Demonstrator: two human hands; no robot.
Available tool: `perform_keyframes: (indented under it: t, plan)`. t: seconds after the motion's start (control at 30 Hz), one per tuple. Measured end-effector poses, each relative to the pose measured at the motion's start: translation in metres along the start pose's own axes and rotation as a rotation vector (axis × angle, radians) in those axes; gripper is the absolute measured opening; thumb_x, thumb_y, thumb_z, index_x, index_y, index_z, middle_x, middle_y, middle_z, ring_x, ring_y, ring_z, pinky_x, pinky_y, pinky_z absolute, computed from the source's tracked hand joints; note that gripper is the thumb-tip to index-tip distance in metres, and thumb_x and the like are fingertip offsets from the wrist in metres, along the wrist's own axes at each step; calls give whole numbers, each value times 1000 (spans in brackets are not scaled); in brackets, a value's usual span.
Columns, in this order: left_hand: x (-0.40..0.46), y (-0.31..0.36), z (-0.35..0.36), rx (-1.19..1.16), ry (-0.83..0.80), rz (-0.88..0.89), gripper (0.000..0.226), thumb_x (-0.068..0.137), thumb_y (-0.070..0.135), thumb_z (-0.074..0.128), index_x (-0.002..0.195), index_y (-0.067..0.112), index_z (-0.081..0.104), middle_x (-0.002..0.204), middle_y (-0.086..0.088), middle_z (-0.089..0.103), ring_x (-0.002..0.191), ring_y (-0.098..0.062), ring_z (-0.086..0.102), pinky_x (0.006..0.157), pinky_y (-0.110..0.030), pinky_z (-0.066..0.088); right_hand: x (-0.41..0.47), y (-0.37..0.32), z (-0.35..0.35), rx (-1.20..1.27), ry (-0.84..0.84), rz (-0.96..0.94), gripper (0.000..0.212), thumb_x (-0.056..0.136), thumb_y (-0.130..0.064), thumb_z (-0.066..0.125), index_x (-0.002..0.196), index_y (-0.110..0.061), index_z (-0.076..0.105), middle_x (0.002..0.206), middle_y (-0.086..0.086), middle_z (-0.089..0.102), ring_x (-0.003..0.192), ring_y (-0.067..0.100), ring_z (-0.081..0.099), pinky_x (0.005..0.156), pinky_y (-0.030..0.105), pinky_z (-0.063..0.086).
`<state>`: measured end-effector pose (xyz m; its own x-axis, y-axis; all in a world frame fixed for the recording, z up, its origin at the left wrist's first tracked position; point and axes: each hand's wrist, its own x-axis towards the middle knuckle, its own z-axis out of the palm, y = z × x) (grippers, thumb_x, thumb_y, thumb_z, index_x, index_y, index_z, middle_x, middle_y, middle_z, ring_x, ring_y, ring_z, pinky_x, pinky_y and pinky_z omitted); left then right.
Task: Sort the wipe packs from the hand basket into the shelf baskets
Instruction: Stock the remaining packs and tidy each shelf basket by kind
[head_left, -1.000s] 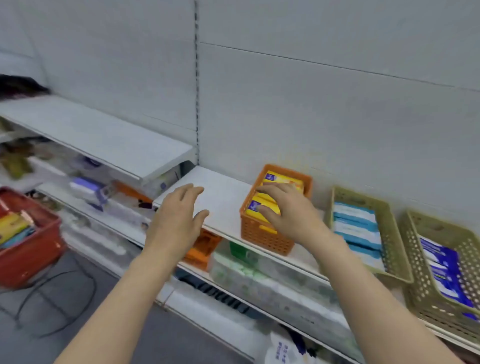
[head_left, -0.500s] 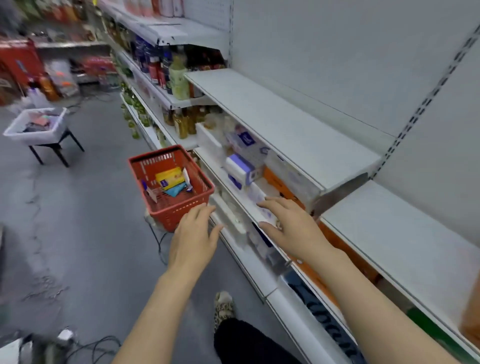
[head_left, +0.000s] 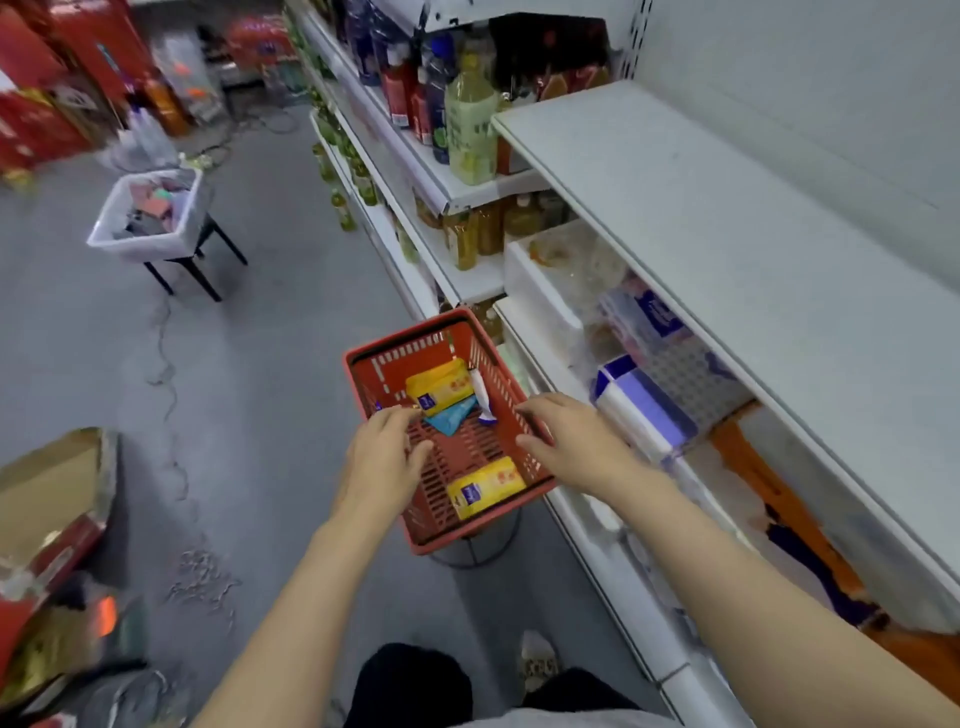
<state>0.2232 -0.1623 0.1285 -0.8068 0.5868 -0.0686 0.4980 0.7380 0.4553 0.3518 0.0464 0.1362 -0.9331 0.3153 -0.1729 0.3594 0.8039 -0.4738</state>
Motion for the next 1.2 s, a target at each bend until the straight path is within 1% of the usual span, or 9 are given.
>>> perform_keyframes:
  t: [0.2, 0.4, 0.57, 0.67, 0.73, 0.8, 0.9, 0.97, 1.2]
  plan:
    - [120, -84, 35, 13, -258, -26, 43, 91, 30, 66, 130, 15, 57, 128, -7, 58, 118, -25, 54, 97, -35, 42, 100, 18, 83, 87, -179, 250, 47, 93, -41, 60, 134, -19, 56, 133, 4, 59, 122, 22, 54, 99, 36, 45]
    - [224, -142, 82, 111, -630, 96, 50, 90, 32, 67, 133, 9, 56, 132, -16, 58, 120, -33, 55, 97, -37, 42, 153, 33, 184, 369, -288, 818, 51, 91, -37, 65, 132, -7, 57, 133, 14, 60, 120, 28, 57, 93, 32, 44]
    - [276, -158, 119, 92, -787, 134, 48, 93, 38, 62, 134, 13, 55, 128, -11, 62, 115, -30, 59, 92, -39, 49, 173, 49, 247, 742, -171, 1348, 78, 88, -45, 68, 144, 2, 40, 150, 18, 43, 132, 33, 47, 95, 31, 42]
    - [295, -163, 144, 82, -809, 117, 48, 94, 41, 60, 133, 13, 55, 126, -10, 62, 111, -29, 61, 88, -39, 49, 185, 58, 279, 847, -53, 1536, 87, 85, -48, 71, 145, 4, 35, 149, 18, 43, 130, 35, 48, 86, 32, 42]
    - [304, -168, 158, 79, -766, 101, 47, 93, 41, 61, 132, 15, 56, 126, -10, 60, 113, -30, 58, 89, -38, 48, 192, 63, 300, 922, 59, 1602, 102, 82, -42, 76, 153, 1, 17, 155, 15, 35, 136, 32, 42, 95, 33, 42]
    - [310, -173, 167, 82, -697, 70, 47, 93, 41, 61, 133, 16, 55, 128, -11, 57, 115, -30, 55, 90, -38, 45, 197, 66, 316, 945, 127, 1645, 111, 80, -39, 80, 156, -3, 6, 158, 13, 29, 140, 30, 37, 101, 33, 39]
    - [314, -181, 175, 63, -643, 47, 47, 93, 40, 61, 133, 14, 55, 131, -11, 57, 119, -31, 54, 95, -40, 45, 201, 65, 333, 812, 21, 1611, 106, 76, -43, 81, 154, -7, 19, 156, 14, 34, 139, 30, 40, 103, 31, 38]
    - [313, -185, 179, 51, -634, 40, 48, 93, 38, 62, 132, 11, 56, 131, -13, 58, 120, -32, 54, 94, -40, 45, 202, 61, 341, 641, -13, 1515, 101, 75, -40, 82, 152, -10, 24, 153, 16, 38, 138, 33, 40, 105, 34, 37]
    - [306, -187, 189, 37, -556, -14, 50, 93, 34, 63, 136, 9, 52, 132, -15, 54, 122, -32, 51, 98, -41, 44, 211, 66, 347, 286, -89, 1042, 110, 78, -42, 77, 157, -24, 2, 162, 10, 11, 148, 31, 17, 118, 46, 26]
